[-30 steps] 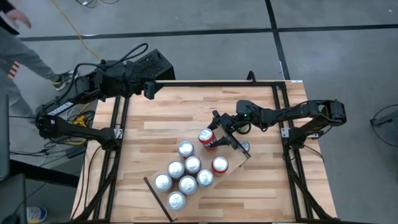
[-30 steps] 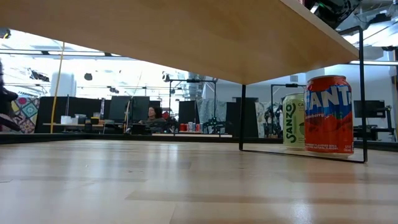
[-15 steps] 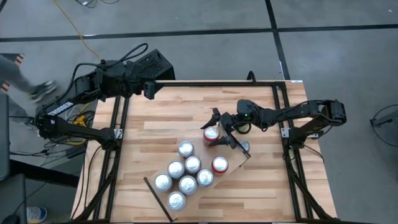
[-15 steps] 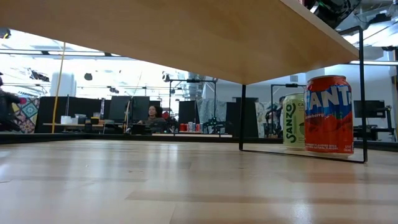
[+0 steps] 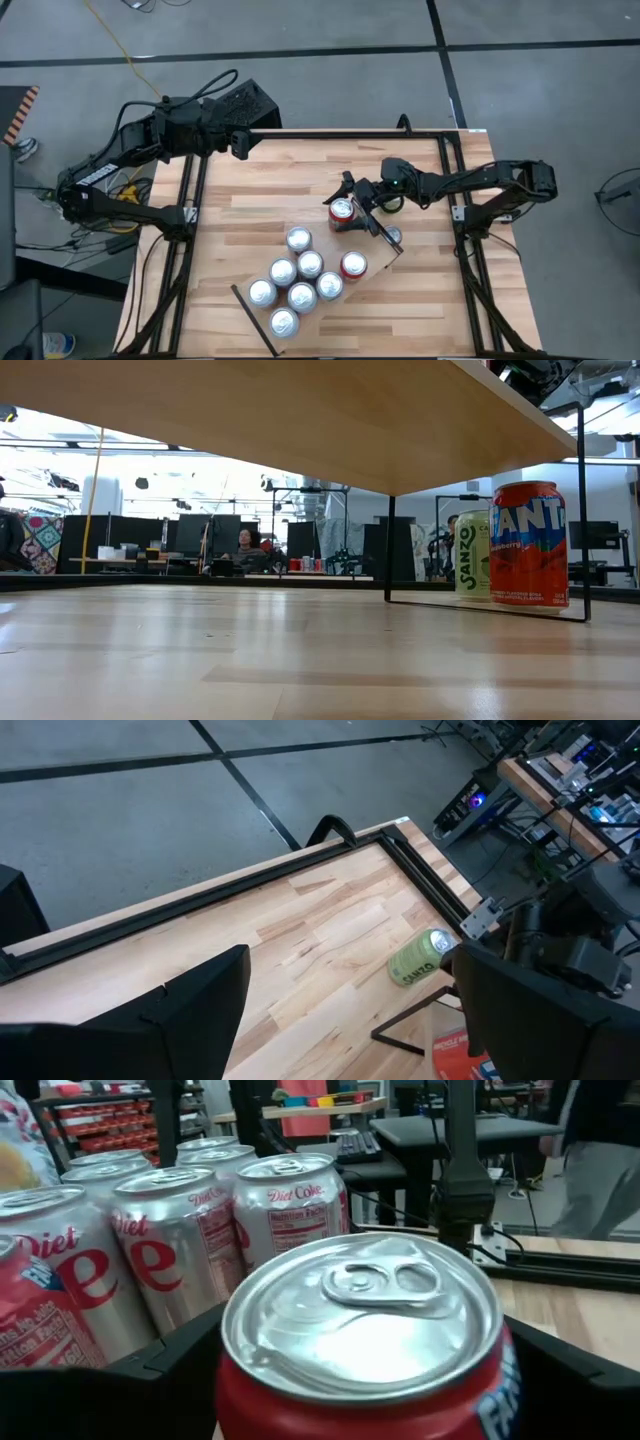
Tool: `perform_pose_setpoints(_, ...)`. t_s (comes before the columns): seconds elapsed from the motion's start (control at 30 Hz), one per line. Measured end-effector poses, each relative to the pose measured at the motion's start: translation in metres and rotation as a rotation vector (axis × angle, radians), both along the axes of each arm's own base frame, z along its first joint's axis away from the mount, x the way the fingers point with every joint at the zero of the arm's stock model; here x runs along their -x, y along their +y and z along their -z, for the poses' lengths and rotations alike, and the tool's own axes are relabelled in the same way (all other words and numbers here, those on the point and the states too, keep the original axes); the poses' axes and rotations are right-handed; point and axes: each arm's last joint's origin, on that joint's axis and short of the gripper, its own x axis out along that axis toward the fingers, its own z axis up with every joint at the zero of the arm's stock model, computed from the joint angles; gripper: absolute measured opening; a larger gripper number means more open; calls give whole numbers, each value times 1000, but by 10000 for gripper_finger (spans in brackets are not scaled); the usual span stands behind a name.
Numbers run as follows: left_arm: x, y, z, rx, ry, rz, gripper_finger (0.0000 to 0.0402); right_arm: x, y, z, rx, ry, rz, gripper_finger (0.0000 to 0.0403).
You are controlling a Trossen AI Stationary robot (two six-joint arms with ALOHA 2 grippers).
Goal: Place canned beverage on shelf
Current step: Put the red soda can on the shelf aligned with the other red soda can
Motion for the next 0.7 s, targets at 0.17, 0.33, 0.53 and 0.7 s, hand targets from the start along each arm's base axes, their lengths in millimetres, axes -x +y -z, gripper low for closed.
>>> perform_pose_setpoints(0.17, 0, 0, 0, 0, 0, 0, 332, 0, 3, 2, -82, 51, 0, 358)
perform_pose_setpoints(0.33, 0, 0, 0, 0, 0, 0, 332, 0, 2, 3, -85, 66, 5, 358)
perform_pose_setpoints(0.53, 0, 0, 0, 0, 0, 0, 332, 0, 2, 3, -89, 68, 4, 358)
perform_pose_setpoints(0.7, 0, 0, 0, 0, 0, -1, 332, 0, 4, 3, -200, 114, 11, 358)
